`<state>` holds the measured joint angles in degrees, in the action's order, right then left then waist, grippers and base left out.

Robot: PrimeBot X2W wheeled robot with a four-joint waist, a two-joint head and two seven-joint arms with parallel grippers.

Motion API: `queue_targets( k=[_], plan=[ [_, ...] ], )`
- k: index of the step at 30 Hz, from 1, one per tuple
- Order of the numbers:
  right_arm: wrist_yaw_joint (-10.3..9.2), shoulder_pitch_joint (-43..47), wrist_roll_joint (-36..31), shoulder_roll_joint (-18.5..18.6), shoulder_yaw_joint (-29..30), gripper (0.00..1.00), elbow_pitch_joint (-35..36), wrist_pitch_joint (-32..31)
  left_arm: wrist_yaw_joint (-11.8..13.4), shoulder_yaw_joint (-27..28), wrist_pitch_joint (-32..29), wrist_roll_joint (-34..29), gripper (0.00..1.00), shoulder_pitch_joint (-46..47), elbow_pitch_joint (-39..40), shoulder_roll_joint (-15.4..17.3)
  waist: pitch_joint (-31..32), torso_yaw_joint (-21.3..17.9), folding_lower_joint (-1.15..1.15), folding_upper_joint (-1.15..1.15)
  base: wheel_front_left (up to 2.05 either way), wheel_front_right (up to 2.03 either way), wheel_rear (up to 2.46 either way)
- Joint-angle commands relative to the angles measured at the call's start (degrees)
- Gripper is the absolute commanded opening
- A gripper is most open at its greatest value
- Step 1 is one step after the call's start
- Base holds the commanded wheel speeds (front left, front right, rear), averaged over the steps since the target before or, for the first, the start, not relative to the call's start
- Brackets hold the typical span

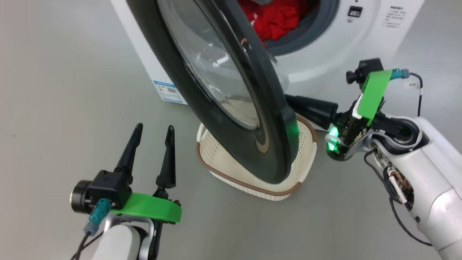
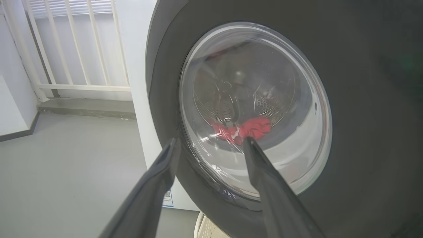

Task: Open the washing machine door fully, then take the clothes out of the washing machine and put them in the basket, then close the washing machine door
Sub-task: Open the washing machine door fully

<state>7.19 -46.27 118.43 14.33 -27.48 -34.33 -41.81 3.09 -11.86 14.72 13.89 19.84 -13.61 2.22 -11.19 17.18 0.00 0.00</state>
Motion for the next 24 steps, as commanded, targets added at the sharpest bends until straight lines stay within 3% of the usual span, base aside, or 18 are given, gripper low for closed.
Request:
queue_targets(
  k=[1, 24],
  plan=[
    [0.30, 1.51, 0.67, -0.98, -1.01, 0.00, 1.74, -0.61, 0.62, 1.71, 0.28, 0.39, 1.00, -0.42, 0.97, 0.72, 1.63, 1.92, 0.00, 0.00, 0.00, 0.00, 0.00],
    [0.30, 4.05, 1.63, -3.05, -7.52, 0.00, 0.13, -2.41, 0.98, 0.45, 0.21, 2.65, 1.00, -2.27, -0.11, 0.76, 5.04, 11.93, 0.00, 0.00, 0.00, 0.00, 0.00]
  ],
)
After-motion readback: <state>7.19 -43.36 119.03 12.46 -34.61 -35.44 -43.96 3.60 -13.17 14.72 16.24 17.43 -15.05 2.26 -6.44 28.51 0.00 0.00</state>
